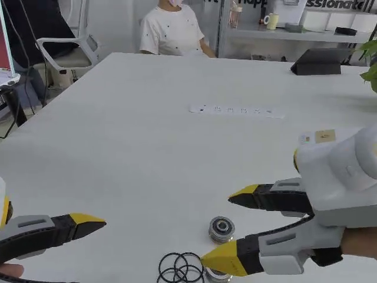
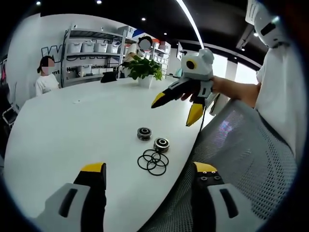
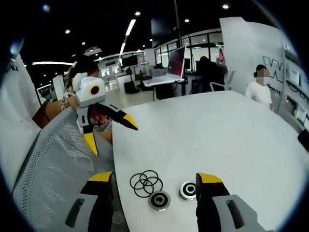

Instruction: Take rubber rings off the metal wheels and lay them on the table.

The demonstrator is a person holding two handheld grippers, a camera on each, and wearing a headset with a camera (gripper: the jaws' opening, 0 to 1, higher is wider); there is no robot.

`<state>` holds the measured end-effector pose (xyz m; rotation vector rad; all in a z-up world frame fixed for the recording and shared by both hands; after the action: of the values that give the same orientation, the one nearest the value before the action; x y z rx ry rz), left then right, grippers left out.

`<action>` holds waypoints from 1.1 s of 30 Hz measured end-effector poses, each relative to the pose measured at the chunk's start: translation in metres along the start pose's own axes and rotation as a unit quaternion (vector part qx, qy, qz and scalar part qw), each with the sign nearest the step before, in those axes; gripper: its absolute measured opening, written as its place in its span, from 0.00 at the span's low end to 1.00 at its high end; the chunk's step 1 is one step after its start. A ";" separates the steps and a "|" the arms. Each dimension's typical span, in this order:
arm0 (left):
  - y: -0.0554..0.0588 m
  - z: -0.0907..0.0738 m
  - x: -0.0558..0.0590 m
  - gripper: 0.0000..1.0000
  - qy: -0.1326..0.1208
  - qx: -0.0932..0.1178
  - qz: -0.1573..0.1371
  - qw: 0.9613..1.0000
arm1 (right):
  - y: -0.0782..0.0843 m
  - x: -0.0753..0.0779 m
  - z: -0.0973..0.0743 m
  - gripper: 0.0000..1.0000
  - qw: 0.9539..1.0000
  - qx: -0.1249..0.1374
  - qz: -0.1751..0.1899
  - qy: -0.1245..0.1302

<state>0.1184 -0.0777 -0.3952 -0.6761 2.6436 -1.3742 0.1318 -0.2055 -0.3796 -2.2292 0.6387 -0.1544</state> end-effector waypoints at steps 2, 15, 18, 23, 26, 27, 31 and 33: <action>0.000 0.000 0.000 0.70 0.000 0.000 0.000 1.000 | 0.006 0.004 -0.004 0.75 1.000 -0.006 0.001 0.013; 0.001 0.001 0.001 0.72 0.005 -0.003 -0.003 1.000 | 0.038 0.025 -0.051 0.89 0.993 0.057 0.088 0.060; 0.001 0.002 0.001 0.72 0.007 -0.005 -0.005 1.000 | 0.050 0.027 -0.061 0.90 0.988 0.069 0.116 0.069; 0.003 0.003 0.002 0.72 0.010 -0.007 -0.009 1.000 | 0.069 0.025 -0.067 0.92 0.984 0.064 0.142 0.084; 0.004 0.004 0.003 0.73 0.014 -0.012 -0.008 1.000 | 0.074 0.024 -0.068 0.93 0.981 0.070 0.157 0.087; 0.005 0.005 0.004 0.73 0.016 -0.014 -0.007 1.000 | 0.076 0.023 -0.068 0.92 0.980 0.072 0.164 0.087; 0.007 0.005 0.006 0.73 0.019 -0.020 -0.007 1.000 | 0.084 0.020 -0.065 0.91 0.978 0.065 0.177 0.091; 0.006 0.005 0.005 0.73 0.017 -0.018 -0.009 1.000 | 0.086 0.017 -0.061 0.90 0.977 0.060 0.182 0.089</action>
<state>0.1131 -0.0808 -0.4025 -0.6874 2.7013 -1.3584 0.0934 -0.3028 -0.4031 -1.9592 1.0941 -0.2014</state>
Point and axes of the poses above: the centre of the closed fingertips' face, and the gripper's own axes: z roughly forward along the fingers, x roughly to its right, y roughly out of its underside, the point moved 1 cm from there along -z, roughly backward along the fingers, and after that the axes turned 9 degrees about -x, right-handed, at the moved point
